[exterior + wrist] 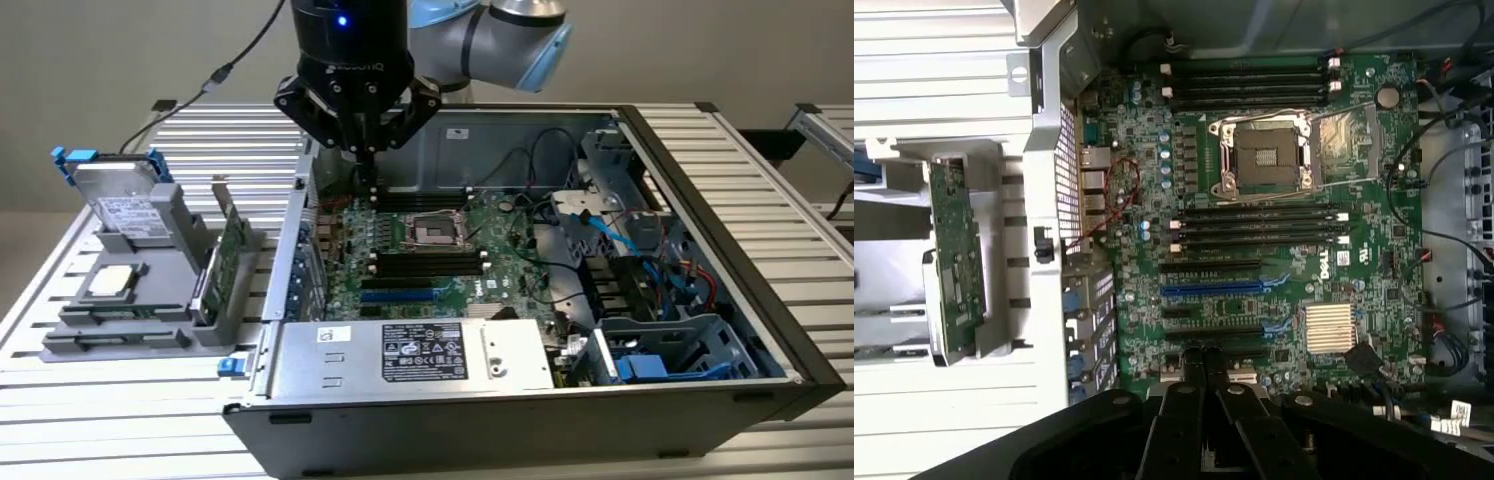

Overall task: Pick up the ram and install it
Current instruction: 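Reach for the ram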

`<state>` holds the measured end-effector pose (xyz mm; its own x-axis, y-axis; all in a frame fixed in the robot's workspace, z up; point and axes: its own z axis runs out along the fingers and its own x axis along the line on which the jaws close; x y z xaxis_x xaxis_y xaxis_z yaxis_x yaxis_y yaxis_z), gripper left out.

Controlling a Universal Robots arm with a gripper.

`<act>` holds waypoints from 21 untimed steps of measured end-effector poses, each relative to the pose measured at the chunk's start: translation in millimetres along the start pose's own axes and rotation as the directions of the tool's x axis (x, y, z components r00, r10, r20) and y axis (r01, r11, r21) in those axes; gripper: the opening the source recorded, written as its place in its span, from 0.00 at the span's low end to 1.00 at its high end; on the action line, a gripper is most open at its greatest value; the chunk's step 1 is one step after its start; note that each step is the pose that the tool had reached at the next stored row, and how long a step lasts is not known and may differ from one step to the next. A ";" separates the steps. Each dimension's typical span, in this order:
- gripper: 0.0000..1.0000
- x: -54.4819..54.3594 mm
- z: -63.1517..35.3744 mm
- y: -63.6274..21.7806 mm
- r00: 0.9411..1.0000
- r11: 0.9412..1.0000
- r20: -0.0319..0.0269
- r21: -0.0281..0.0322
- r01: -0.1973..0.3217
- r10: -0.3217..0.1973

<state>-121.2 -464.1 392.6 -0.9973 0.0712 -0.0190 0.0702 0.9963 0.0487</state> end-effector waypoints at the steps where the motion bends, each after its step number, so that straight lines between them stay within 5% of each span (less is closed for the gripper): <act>1: 0.10 0.0 0.0 -0.1 1.000 1.000 0.000 0.000 0.000 0.000; 4: 0.10 3.6 -0.1 -0.5 1.000 1.000 0.000 0.000 0.000 0.000; 15: 0.10 53.4 -1.1 -3.9 1.000 1.000 -0.001 0.000 0.002 -0.002; 21: 0.10 80.6 0.9 -6.0 1.000 1.000 -0.008 0.001 0.002 -0.002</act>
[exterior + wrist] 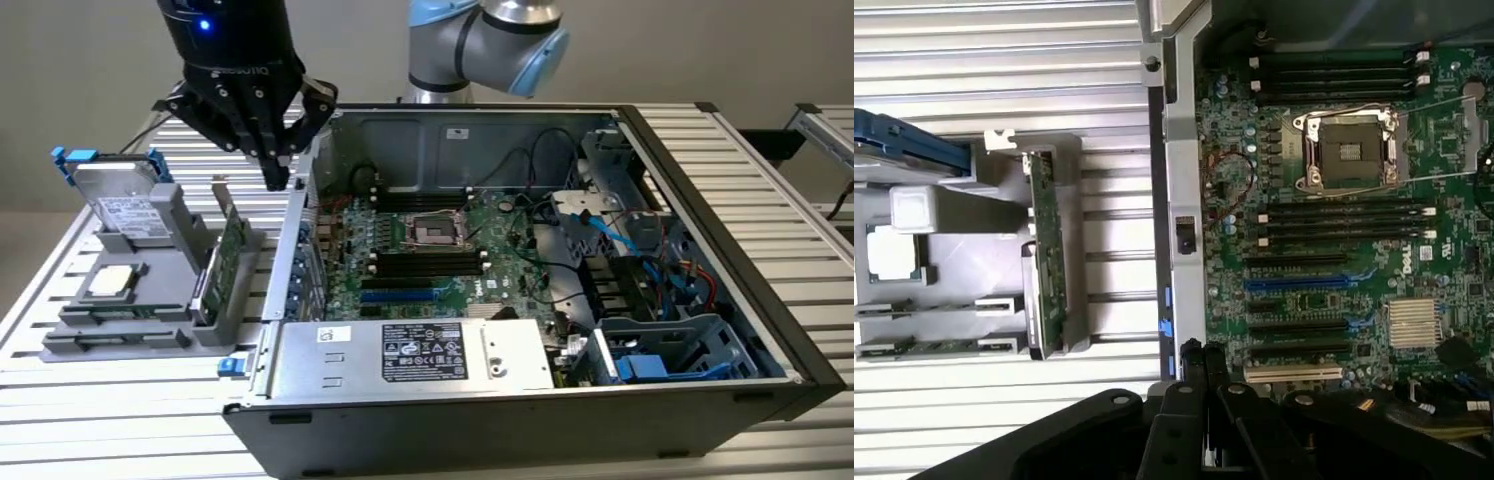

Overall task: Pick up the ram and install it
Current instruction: 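Reach for the ram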

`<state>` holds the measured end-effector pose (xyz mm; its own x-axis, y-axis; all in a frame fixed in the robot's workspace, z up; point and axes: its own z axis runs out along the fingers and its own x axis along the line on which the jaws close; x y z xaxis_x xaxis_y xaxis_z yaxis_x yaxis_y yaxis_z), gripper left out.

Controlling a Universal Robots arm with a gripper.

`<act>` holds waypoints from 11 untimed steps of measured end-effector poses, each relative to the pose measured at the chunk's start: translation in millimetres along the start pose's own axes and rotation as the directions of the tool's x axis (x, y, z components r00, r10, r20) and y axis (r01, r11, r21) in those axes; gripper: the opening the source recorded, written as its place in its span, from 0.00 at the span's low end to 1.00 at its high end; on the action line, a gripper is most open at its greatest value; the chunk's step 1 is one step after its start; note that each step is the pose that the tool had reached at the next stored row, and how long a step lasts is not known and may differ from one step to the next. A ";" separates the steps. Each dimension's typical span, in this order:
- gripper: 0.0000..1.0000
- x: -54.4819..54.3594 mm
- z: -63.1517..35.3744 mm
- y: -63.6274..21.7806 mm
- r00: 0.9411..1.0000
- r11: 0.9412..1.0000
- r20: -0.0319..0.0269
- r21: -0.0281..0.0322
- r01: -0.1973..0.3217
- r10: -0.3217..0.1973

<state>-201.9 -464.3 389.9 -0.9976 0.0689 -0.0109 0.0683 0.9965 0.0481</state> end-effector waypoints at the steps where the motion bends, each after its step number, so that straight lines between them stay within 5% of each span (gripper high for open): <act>1: 0.10 4.4 0.7 -0.3 1.000 1.000 -0.001 0.000 0.000 0.000; 11: 0.10 50.0 7.6 -3.8 1.000 1.000 -0.010 0.001 -0.001 0.001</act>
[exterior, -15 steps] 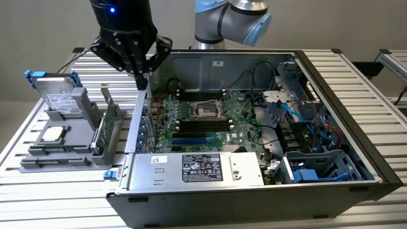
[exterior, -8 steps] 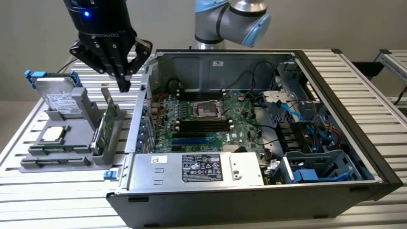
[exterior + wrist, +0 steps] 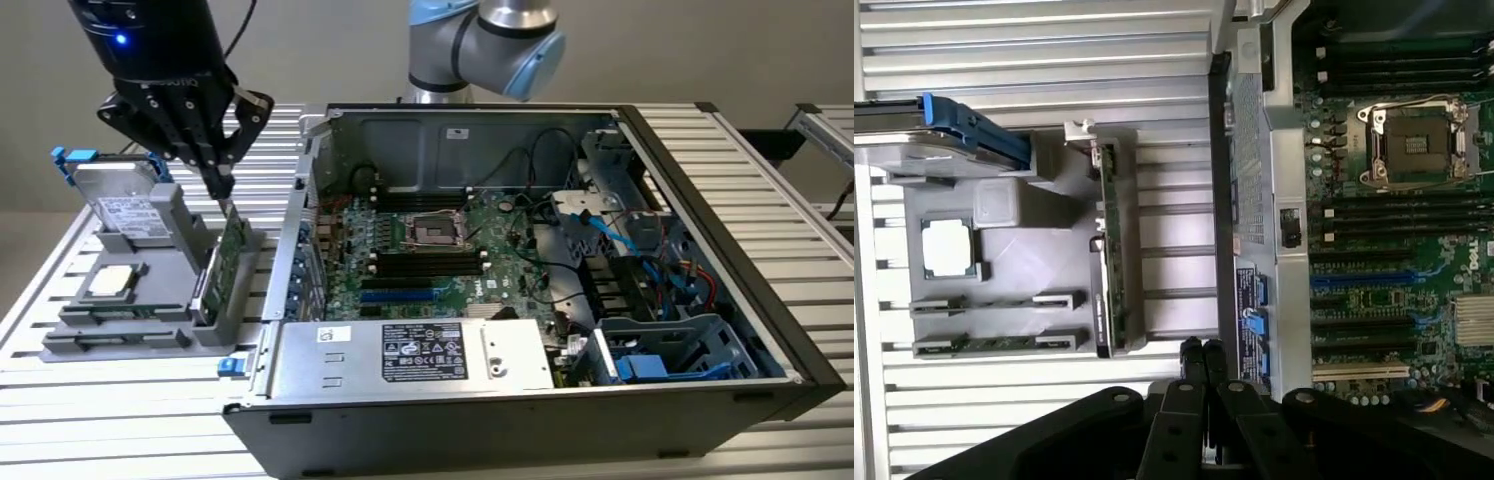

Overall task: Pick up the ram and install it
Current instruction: 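Reach for the ram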

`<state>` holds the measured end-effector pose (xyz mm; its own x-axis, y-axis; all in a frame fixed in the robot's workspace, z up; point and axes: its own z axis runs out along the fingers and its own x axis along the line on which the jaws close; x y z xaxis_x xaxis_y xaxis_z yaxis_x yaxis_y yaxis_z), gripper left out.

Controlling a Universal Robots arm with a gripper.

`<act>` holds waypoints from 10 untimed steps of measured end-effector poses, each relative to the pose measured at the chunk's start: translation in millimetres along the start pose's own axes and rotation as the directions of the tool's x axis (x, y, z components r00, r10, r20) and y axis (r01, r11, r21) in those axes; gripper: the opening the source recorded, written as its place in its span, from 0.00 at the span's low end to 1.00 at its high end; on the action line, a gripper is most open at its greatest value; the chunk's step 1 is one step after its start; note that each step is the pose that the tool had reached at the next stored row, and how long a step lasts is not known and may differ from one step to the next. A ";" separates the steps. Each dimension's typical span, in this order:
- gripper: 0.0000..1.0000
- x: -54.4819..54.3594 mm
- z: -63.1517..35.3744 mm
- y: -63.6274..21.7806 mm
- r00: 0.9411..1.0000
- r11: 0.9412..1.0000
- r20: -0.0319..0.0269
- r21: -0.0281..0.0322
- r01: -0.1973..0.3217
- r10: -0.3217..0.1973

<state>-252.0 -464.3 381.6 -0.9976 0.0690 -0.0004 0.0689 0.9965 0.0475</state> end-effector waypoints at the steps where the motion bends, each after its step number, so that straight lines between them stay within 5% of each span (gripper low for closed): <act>1: 0.10 4.6 0.7 -0.3 1.000 1.000 -0.001 0.000 0.000 0.000; 10: 0.10 45.4 8.7 -3.3 1.000 1.000 -0.004 0.001 0.000 0.000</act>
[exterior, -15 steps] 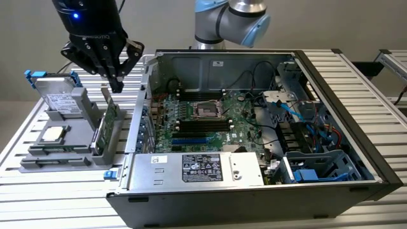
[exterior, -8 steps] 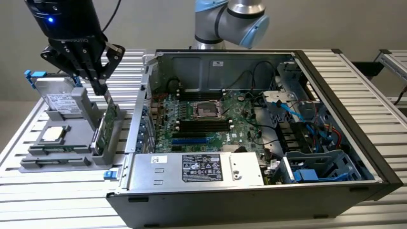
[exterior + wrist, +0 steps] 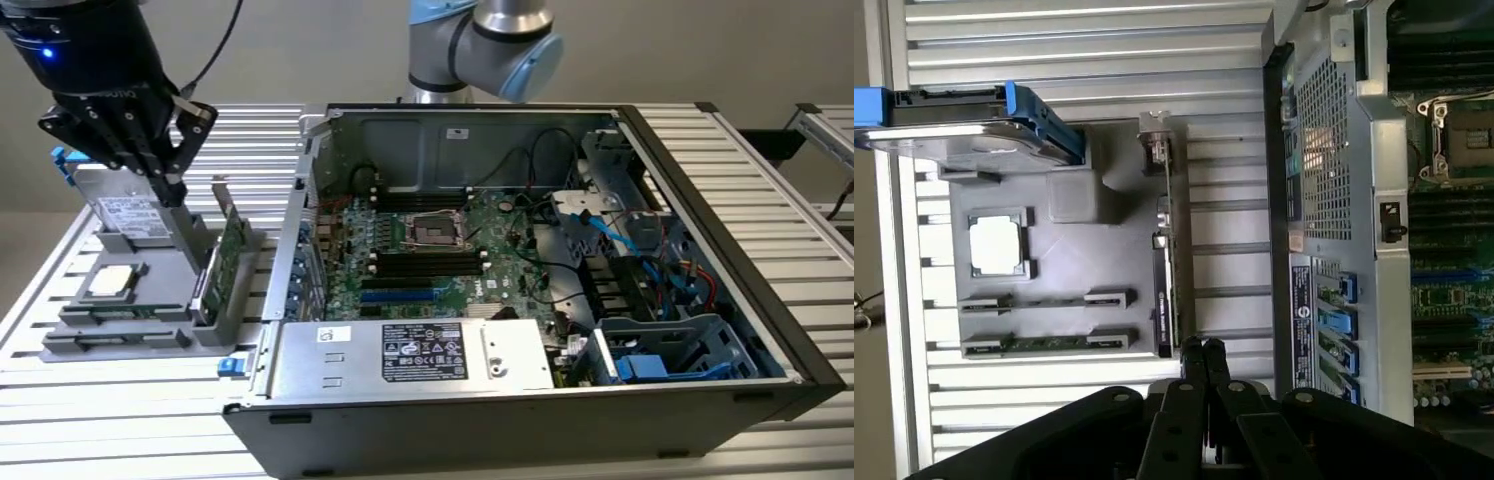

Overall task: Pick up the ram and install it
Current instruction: 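Reach for the ram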

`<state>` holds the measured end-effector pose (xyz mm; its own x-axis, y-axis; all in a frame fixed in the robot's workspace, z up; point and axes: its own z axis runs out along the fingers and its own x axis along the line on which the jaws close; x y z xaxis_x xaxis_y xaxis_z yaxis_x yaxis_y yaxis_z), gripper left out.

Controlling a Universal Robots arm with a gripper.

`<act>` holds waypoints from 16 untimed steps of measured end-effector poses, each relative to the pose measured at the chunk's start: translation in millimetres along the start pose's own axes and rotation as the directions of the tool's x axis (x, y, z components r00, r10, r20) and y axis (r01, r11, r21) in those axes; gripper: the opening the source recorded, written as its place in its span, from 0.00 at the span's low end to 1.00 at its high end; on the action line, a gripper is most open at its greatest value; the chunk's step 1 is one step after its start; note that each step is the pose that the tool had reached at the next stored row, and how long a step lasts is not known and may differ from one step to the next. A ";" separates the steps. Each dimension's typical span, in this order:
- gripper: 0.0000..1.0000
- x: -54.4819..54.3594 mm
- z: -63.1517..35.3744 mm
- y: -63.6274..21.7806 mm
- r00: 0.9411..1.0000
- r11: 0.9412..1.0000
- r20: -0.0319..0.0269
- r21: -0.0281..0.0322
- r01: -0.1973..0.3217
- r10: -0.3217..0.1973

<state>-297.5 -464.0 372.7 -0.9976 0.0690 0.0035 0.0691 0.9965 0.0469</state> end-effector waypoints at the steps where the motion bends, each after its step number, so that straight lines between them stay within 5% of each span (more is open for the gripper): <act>1: 0.10 4.5 1.2 -0.3 1.000 1.000 0.000 0.000 0.000 0.000; 16: 0.10 72.8 23.4 -5.3 1.000 1.000 0.000 0.000 0.000 0.000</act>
<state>-370.5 -463.2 349.3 -0.9976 0.0690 0.0036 0.0691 0.9965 0.0468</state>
